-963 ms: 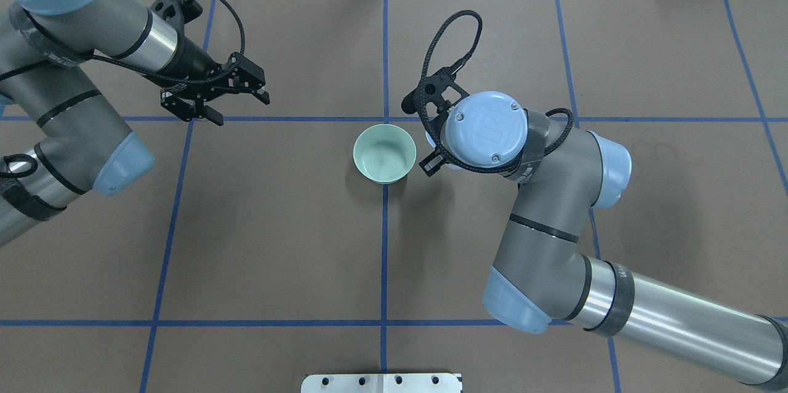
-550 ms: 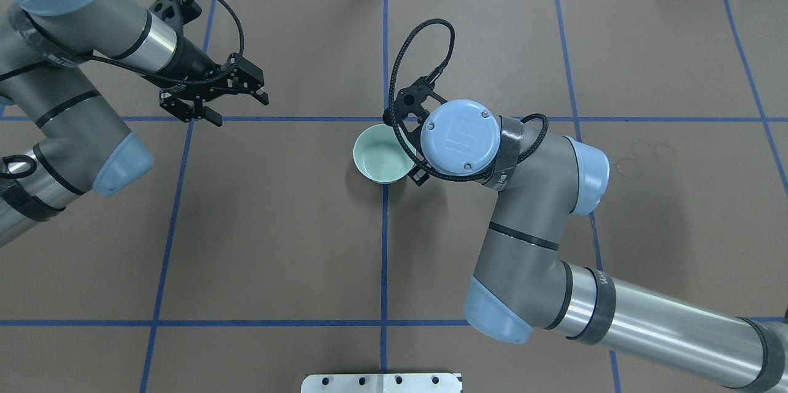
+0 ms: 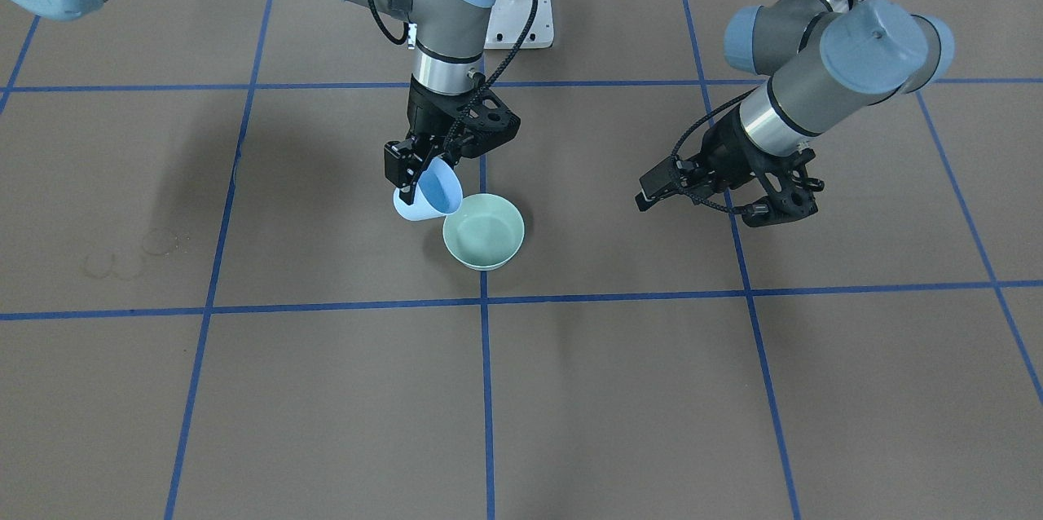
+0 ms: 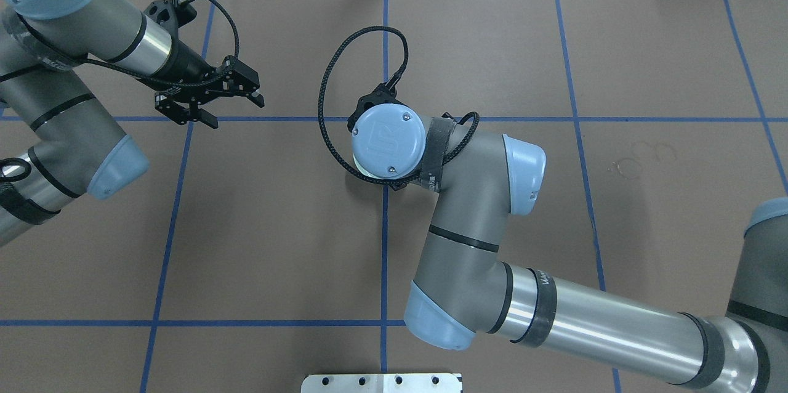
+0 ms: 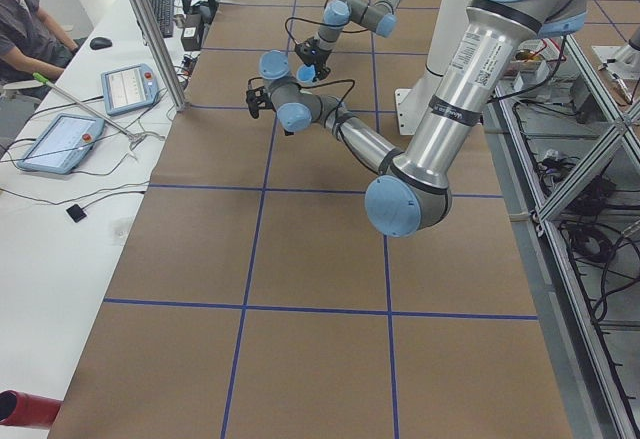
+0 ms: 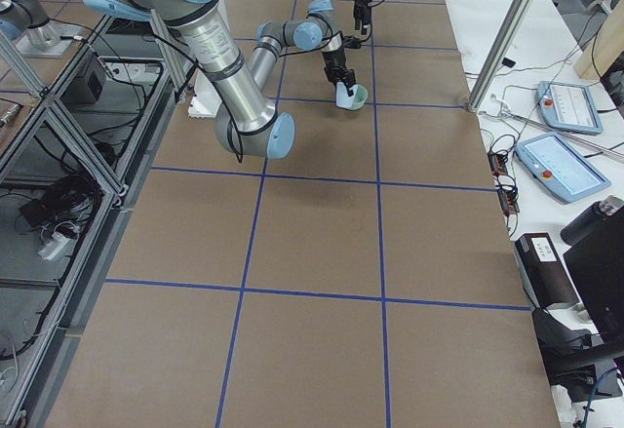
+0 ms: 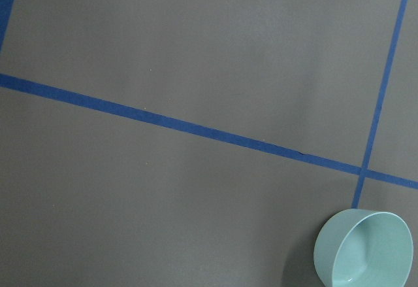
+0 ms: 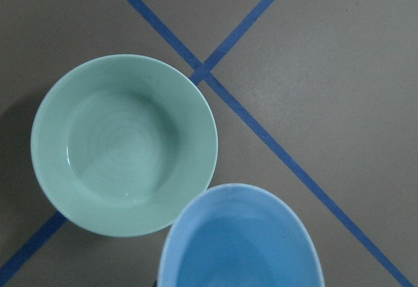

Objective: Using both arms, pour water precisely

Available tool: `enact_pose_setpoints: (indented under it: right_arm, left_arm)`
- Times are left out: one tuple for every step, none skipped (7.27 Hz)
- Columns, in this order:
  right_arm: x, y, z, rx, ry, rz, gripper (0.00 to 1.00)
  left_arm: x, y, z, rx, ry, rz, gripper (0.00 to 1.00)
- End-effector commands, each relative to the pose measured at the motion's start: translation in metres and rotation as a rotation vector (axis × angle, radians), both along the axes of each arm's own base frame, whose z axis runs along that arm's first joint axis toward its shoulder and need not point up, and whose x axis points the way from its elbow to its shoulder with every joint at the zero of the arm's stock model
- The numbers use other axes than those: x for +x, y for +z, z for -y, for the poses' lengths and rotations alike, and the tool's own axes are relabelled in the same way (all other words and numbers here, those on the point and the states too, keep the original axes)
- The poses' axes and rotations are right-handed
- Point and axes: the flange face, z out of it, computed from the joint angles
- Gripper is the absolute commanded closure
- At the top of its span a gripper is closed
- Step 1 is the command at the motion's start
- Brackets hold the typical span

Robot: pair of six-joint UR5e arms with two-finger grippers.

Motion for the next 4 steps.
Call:
enact_pose_setpoints:
  right_arm:
    - [-0.019, -0.005, 0.010, 0.022, -0.045, -0.090, 1.00]
    - [-0.018, -0.008, 0.009, 0.078, -0.125, -0.191, 1.00]
    - [-0.016, -0.022, 0.006, 0.106, -0.158, -0.280, 1.00]
    - [-0.036, -0.033, 0.009, 0.096, -0.170, -0.316, 1.00]
  left_arm:
    - [-0.006, 0.000, 0.003, 0.010, 0.005, -0.004, 0.01]
    - [-0.014, 0.000, 0.006, 0.014, 0.008, -0.010, 0.01]
    - [-0.017, 0.000, 0.008, 0.015, 0.004, -0.010, 0.01]
    - [-0.020, 0.013, 0.006, 0.003, 0.003, 0.000, 0.01]
